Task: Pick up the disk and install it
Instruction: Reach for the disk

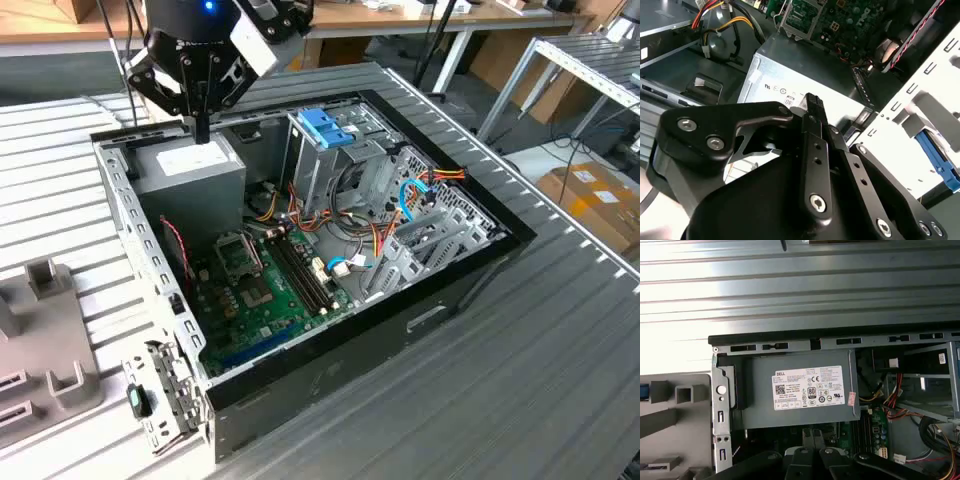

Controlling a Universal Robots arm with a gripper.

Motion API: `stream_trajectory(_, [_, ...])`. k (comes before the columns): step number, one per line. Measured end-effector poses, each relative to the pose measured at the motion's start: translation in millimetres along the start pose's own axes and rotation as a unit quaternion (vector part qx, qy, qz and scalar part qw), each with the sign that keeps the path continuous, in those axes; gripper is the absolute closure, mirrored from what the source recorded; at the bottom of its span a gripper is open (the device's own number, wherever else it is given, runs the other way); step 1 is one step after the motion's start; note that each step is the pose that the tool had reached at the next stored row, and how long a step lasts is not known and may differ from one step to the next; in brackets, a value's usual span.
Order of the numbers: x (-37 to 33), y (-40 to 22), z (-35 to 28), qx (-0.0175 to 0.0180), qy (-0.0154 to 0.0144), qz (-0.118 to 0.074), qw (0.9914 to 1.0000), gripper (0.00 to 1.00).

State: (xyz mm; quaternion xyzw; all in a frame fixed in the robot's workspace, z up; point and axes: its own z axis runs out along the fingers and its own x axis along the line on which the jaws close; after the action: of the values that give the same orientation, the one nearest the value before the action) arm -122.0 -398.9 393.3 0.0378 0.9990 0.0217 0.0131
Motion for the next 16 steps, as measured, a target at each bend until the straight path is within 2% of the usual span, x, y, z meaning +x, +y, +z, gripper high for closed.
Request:
stream_trajectory(13, [0.8, 0.0, -0.1, 0.0001, 0.0000, 0.000, 1.00000, 0.89])
stream_trajectory(16, [6.4, -0.5, -0.2, 0.0000, 0.0000, 0.000, 1.00000, 0.89])
